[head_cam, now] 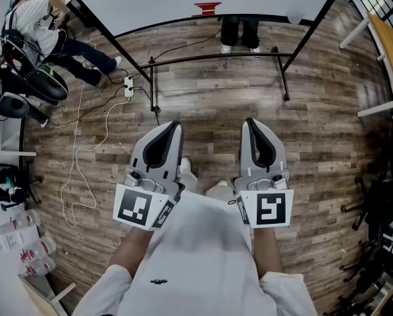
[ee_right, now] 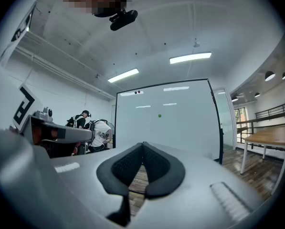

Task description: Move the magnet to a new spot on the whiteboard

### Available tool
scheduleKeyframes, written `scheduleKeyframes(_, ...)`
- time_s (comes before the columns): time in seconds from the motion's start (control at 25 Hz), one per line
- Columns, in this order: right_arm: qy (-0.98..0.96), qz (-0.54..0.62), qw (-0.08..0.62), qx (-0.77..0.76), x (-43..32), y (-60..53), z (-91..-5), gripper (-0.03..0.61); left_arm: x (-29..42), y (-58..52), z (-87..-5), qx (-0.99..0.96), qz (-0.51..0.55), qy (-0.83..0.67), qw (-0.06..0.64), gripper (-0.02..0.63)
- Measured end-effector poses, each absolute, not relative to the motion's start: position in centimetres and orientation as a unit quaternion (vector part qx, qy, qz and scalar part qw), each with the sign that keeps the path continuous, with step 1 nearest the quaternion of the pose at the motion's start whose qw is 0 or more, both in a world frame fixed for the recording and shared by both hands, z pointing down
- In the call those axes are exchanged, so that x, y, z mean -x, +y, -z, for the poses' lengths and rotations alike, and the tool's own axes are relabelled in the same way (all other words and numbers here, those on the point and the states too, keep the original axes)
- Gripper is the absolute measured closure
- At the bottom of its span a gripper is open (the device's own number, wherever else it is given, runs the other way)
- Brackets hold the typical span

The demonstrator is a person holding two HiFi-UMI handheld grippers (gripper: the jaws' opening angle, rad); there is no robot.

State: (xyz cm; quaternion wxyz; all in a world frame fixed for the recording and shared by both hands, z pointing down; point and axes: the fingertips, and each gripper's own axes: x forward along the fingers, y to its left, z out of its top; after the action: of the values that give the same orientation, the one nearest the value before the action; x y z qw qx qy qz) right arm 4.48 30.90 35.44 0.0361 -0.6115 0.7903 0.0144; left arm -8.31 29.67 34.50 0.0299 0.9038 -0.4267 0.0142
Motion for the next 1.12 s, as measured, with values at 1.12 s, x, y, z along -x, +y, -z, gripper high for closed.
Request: scheduleKeyframes(1.12,0.796,-0.005,0.007,0.605,11.4,22.6,-36.0,0.568,24.1,20.0,-34.7,-0.922,0.028,-0.378,0.073,0.607)
